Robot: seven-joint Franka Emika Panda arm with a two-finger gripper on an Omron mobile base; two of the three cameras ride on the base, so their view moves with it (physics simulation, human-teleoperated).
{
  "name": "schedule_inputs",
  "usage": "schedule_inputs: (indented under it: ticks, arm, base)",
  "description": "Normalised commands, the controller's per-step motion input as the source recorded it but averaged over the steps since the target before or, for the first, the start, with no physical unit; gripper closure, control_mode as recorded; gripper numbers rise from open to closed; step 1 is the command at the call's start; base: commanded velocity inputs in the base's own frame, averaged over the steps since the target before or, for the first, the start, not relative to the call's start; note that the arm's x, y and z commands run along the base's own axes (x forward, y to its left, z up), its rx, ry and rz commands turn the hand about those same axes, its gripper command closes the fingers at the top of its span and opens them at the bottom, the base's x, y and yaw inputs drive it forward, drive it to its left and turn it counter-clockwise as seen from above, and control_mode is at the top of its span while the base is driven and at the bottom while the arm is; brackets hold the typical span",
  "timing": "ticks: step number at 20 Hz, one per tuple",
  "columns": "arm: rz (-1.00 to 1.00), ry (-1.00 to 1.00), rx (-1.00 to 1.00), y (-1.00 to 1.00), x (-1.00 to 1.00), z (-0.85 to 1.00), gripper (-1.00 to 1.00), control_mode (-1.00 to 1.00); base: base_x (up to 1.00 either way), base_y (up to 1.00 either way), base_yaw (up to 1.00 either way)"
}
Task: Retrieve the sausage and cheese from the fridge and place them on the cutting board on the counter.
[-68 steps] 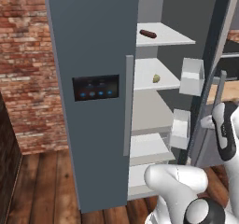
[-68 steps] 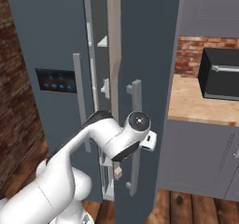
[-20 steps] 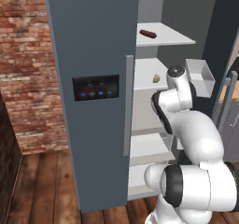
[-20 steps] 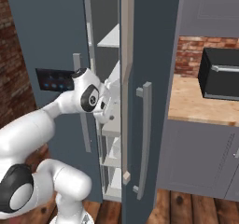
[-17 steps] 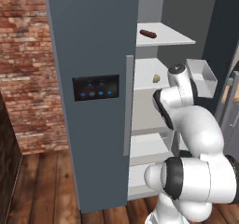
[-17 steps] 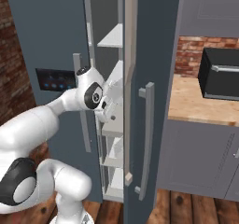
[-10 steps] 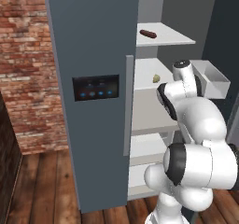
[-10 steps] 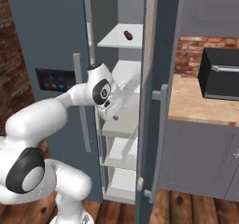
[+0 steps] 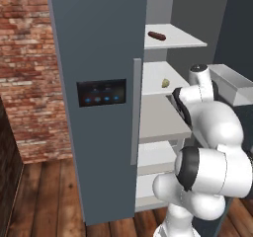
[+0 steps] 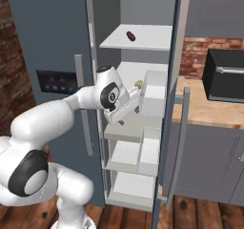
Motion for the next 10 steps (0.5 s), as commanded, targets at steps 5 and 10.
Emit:
schedule_inputs:
  ticks: [5, 10]
  arm:
    - [-0.18, -0.17, 0.05, 0.07, -0.1, 0.24, -1.0, -1.0]
    - [0.02, -0.09, 0.0, 0.64, -0.4, 0.38, -1.0, -1.0]
  base:
    - [0.0, 0.0, 0.0]
    - [0.0, 0.0, 0.0]
